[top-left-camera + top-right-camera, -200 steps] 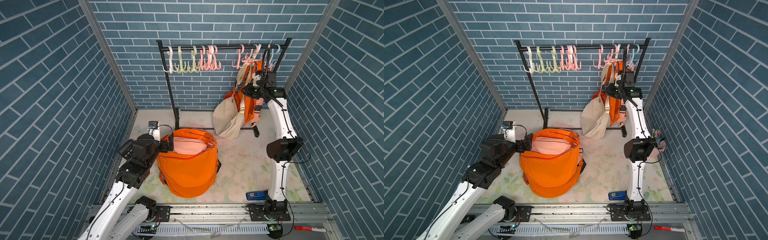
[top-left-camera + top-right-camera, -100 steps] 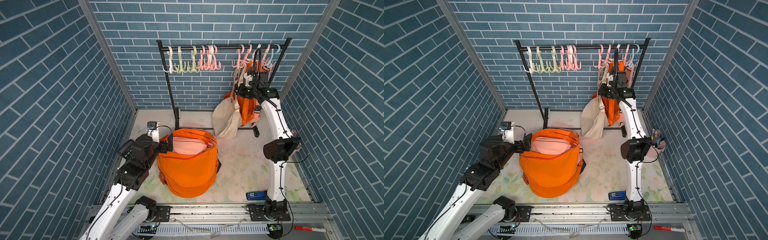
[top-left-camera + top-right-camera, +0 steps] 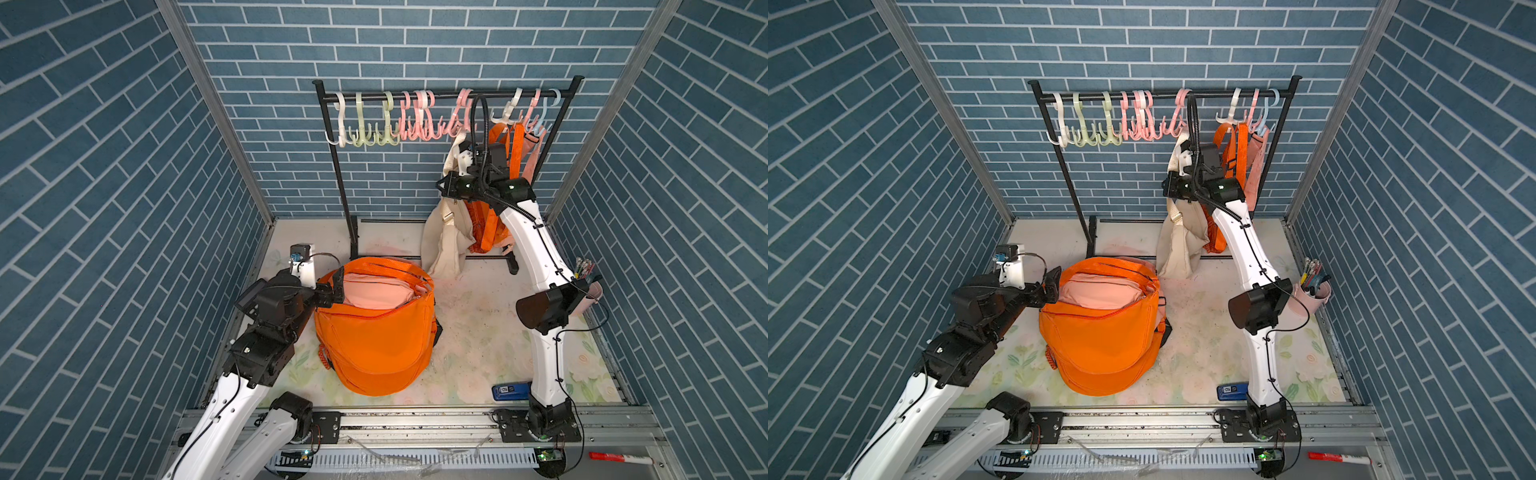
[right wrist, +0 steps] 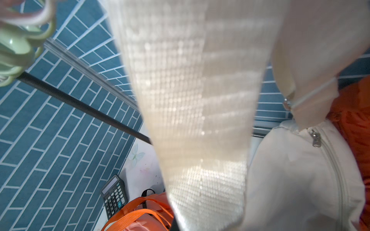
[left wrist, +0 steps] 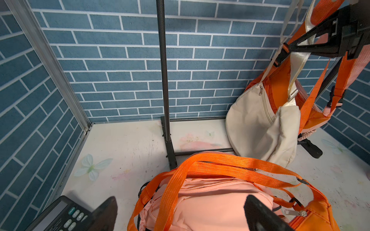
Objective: Take the bag off the hook
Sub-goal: Pick up the bag from the hook.
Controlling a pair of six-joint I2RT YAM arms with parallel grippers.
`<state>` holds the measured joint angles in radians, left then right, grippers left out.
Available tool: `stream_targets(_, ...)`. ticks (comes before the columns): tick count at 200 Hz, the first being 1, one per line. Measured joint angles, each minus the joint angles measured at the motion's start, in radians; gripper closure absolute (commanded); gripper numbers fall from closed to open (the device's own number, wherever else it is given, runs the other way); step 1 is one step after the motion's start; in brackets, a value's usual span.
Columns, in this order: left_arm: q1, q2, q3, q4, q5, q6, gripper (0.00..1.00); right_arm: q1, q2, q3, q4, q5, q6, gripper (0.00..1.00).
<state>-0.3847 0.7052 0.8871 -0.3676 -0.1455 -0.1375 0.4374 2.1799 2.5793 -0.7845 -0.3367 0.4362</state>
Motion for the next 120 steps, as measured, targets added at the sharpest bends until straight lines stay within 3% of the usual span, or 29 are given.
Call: stream_targets(120, -0.004, -0.014, -0.008, 0.011, -0.019, 0.014, 0.01, 0.168, -0.014, 0.004, -0.011, 0.021, -0.047, 1.00)
